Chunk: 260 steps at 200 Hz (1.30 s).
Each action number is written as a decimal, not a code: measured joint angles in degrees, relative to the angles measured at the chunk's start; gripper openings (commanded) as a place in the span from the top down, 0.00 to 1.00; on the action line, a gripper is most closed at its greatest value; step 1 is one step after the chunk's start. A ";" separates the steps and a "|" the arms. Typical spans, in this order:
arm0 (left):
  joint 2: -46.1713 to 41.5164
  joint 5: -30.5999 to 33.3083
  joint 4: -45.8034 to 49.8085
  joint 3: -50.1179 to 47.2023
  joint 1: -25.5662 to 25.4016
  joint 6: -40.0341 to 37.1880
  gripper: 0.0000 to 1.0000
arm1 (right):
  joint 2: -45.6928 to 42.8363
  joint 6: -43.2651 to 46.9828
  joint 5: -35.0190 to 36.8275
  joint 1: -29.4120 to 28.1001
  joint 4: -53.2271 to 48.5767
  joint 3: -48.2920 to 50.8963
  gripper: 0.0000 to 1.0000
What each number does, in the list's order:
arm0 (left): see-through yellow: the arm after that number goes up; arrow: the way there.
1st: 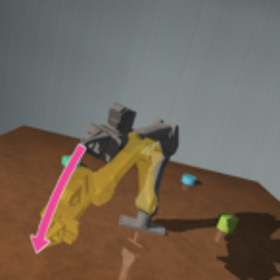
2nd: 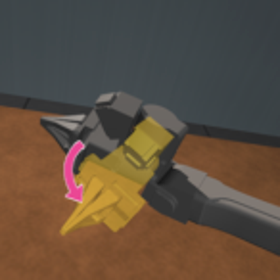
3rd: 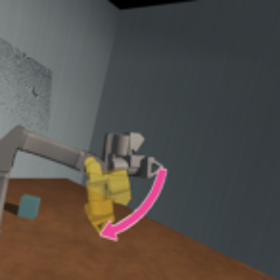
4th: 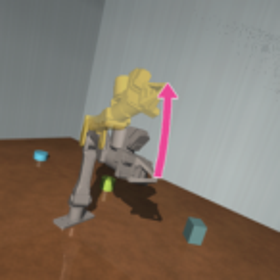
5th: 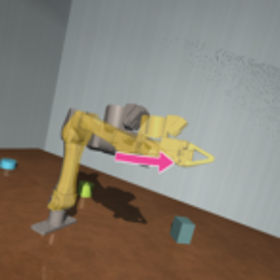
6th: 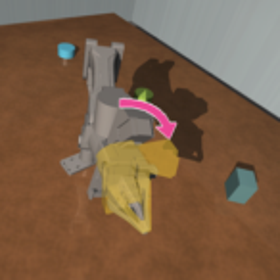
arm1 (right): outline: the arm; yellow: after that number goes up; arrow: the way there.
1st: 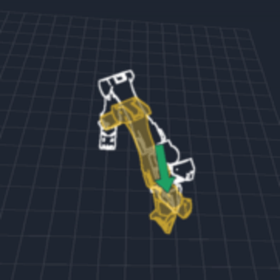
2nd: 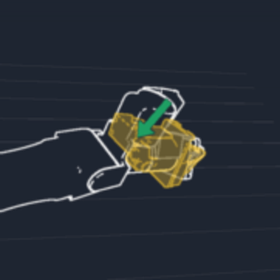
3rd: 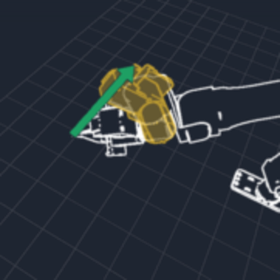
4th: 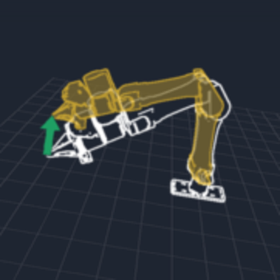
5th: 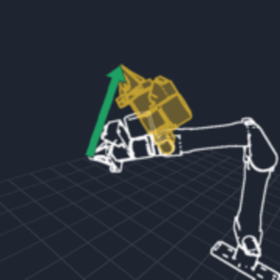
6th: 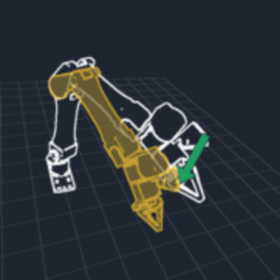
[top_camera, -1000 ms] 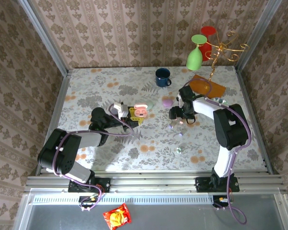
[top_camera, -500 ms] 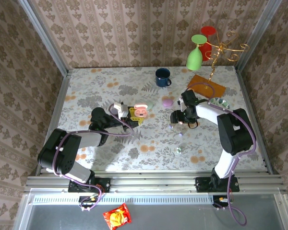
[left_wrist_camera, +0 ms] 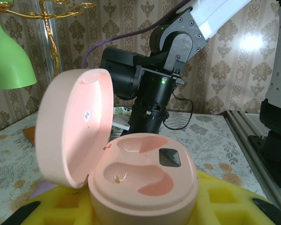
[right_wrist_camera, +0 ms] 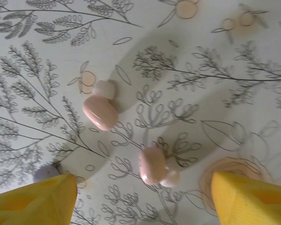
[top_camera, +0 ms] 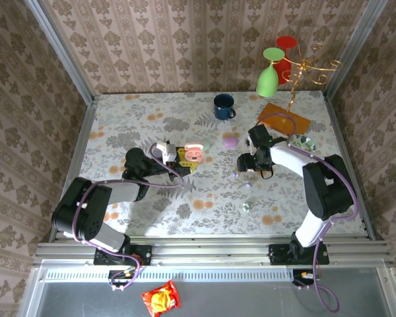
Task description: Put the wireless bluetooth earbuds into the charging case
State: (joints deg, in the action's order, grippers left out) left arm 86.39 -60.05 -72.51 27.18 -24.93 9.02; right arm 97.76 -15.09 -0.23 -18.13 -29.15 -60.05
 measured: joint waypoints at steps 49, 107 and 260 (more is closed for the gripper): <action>0.00 0.00 -0.02 -0.07 1.75 -0.02 0.66 | 2.64 1.68 16.74 -8.24 -8.35 -7.98 0.33; 0.00 0.00 -0.02 -0.68 2.21 -0.02 0.66 | 11.76 2.43 26.82 -12.52 -14.19 -14.16 0.52; 0.00 -0.07 -0.02 -1.25 2.21 -0.02 0.66 | 17.84 1.88 29.86 -12.68 -16.50 -16.74 0.77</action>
State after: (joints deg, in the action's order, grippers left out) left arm 86.39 -60.12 -72.53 25.93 -22.72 8.99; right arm 115.59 -13.21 29.63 -30.81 -45.65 -76.79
